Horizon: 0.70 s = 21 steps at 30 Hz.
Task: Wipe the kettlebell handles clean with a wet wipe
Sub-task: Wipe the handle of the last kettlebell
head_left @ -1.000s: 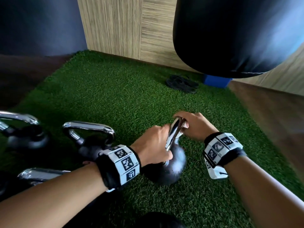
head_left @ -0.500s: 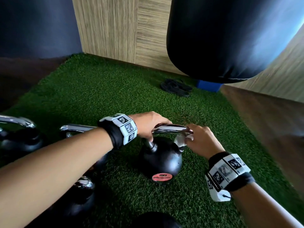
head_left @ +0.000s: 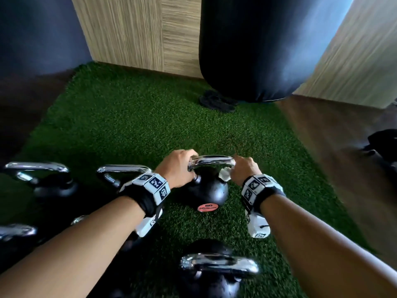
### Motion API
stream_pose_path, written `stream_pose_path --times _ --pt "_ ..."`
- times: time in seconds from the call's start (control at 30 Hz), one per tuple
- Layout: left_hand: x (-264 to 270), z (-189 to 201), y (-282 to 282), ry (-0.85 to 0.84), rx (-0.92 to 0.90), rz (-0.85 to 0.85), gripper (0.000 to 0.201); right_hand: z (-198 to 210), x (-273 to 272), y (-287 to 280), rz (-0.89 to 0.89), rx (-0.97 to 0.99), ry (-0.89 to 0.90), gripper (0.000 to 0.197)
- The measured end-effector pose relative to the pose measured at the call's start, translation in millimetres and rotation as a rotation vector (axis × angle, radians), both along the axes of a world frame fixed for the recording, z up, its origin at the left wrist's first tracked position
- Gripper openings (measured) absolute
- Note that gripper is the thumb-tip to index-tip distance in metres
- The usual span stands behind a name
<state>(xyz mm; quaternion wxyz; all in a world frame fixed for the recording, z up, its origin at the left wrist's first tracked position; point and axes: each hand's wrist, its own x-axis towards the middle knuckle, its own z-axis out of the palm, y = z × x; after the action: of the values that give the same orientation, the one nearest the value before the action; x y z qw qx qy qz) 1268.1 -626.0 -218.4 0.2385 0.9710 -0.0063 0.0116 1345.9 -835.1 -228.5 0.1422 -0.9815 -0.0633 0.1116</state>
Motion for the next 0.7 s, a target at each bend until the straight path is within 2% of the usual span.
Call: stream_pose_path --times 0.07,0.2,0.4,0.53,0.7 --pt "-22 34 2 0.049 -0.033 0.082 0.036 28 -19 -1 -0.061 0.03 0.04 0.024" --pt "-60 119 -6 0.182 -0.077 0.174 0.028 110 -60 -11 -0.148 0.102 0.148 0.028" --pt "-94 285 -51 0.223 -0.157 0.231 0.027 296 -100 -46 -0.179 0.171 0.218 0.025" --pt "-113 404 -103 0.196 -0.155 0.183 0.028 422 -125 -81 -0.181 0.222 0.188 0.021" --pt "-141 514 -185 0.141 -0.156 0.159 0.028 536 -173 -159 -0.216 0.224 0.088 0.016"
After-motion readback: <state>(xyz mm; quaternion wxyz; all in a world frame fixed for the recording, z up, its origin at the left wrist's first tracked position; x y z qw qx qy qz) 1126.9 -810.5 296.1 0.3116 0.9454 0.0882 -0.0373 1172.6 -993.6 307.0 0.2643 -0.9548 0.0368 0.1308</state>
